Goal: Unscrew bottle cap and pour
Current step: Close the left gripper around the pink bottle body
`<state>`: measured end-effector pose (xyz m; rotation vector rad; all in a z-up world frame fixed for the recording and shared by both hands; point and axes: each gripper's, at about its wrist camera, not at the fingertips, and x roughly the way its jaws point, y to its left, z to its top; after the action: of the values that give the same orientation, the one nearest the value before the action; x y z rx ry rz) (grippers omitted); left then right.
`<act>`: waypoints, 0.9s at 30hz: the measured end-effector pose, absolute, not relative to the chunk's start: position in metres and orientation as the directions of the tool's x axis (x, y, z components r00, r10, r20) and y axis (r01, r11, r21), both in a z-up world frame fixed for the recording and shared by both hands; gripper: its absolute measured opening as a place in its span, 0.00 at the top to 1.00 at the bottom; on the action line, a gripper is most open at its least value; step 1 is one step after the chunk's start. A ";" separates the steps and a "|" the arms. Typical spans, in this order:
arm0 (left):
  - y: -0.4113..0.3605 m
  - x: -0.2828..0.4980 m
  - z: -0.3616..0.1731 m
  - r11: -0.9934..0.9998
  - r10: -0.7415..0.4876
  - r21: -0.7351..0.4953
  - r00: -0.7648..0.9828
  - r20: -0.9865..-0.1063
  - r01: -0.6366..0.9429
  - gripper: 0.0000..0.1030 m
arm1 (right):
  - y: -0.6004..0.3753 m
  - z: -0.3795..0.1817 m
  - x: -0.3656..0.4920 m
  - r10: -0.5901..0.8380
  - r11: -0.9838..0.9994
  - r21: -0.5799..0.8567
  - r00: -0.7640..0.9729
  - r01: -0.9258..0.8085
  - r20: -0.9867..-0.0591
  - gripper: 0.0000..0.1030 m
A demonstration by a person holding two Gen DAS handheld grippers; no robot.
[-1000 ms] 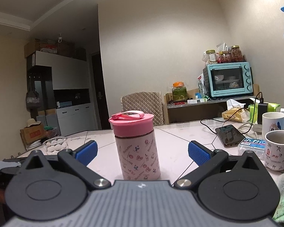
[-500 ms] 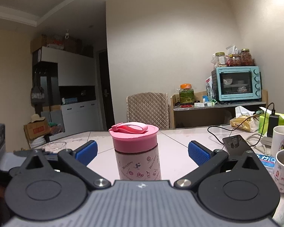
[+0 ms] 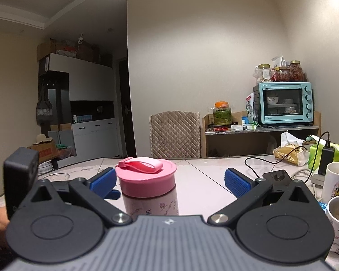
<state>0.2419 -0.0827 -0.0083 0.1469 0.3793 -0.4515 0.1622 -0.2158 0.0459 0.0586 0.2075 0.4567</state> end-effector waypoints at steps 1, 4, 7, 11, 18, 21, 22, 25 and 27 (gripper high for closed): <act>-0.083 0.245 -0.009 0.890 -0.399 0.054 0.829 -0.391 0.453 0.00 | -0.216 0.046 0.162 0.443 0.896 0.102 0.877 -0.432 -0.186 0.00; -0.084 0.253 -0.012 0.889 -0.401 0.047 0.825 -0.398 0.455 0.00 | -0.218 0.045 0.168 0.441 0.898 0.102 0.877 -0.429 -0.189 0.00; -0.083 0.259 -0.014 0.892 -0.401 0.035 0.825 -0.399 0.451 0.00 | -0.220 0.046 0.174 0.442 0.897 0.105 0.876 -0.429 -0.193 0.00; -0.083 0.264 -0.015 0.887 -0.413 0.025 0.817 -0.402 0.461 0.00 | -0.219 0.043 0.182 0.450 0.893 0.109 0.869 -0.437 -0.204 0.00; -0.085 0.268 -0.018 0.882 -0.419 0.023 0.806 -0.418 0.471 0.03 | -0.217 0.038 0.198 0.485 0.875 0.127 0.842 -0.468 -0.237 0.00; -0.082 0.271 -0.019 0.875 -0.440 -0.004 0.791 -0.425 0.485 0.12 | -0.216 0.037 0.202 0.489 0.872 0.131 0.838 -0.471 -0.243 0.00; -0.082 0.271 -0.019 0.874 -0.441 -0.003 0.790 -0.425 0.486 0.12 | -0.216 0.037 0.202 0.490 0.872 0.133 0.837 -0.472 -0.243 0.00; -0.081 0.271 -0.019 0.873 -0.442 0.000 0.791 -0.423 0.488 0.12 | -0.217 0.036 0.203 0.492 0.871 0.135 0.835 -0.473 -0.247 0.00; -0.080 0.270 -0.020 0.873 -0.442 0.000 0.793 -0.420 0.487 0.12 | -0.217 0.035 0.204 0.494 0.869 0.136 0.833 -0.475 -0.249 0.00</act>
<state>0.2700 -0.0800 -0.0196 0.1101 0.4235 -0.5009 0.2039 -0.2170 0.0350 0.0697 0.2822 0.5137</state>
